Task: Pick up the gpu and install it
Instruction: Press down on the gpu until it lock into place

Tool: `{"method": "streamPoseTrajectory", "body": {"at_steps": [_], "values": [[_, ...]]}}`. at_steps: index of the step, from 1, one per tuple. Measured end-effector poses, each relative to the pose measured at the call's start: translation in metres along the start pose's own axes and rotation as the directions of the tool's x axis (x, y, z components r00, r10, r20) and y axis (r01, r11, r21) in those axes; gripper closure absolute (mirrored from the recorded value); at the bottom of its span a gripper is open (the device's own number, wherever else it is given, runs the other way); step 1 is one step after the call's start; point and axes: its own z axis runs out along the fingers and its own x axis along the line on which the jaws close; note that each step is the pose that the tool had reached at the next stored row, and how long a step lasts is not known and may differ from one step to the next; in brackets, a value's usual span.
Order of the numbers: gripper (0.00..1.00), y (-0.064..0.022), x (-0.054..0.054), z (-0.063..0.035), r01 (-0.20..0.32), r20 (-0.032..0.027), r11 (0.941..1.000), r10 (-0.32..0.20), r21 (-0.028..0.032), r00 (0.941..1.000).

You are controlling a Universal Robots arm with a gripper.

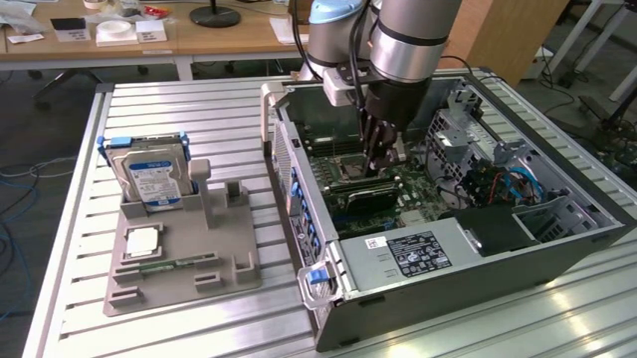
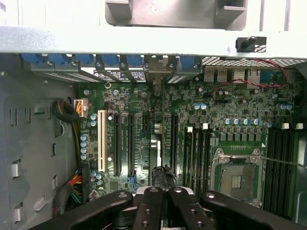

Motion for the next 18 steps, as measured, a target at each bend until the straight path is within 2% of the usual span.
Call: {"method": "streamPoseTrajectory", "body": {"at_steps": [14,18], "values": [[0.9,0.0,-0.0033,0.0021,0.0,0.0,1.0,0.0,0.0,1.0],[0.9,0.0001,-0.0034,0.0067,0.0,0.0,1.0,0.0,0.0,1.0]]}}
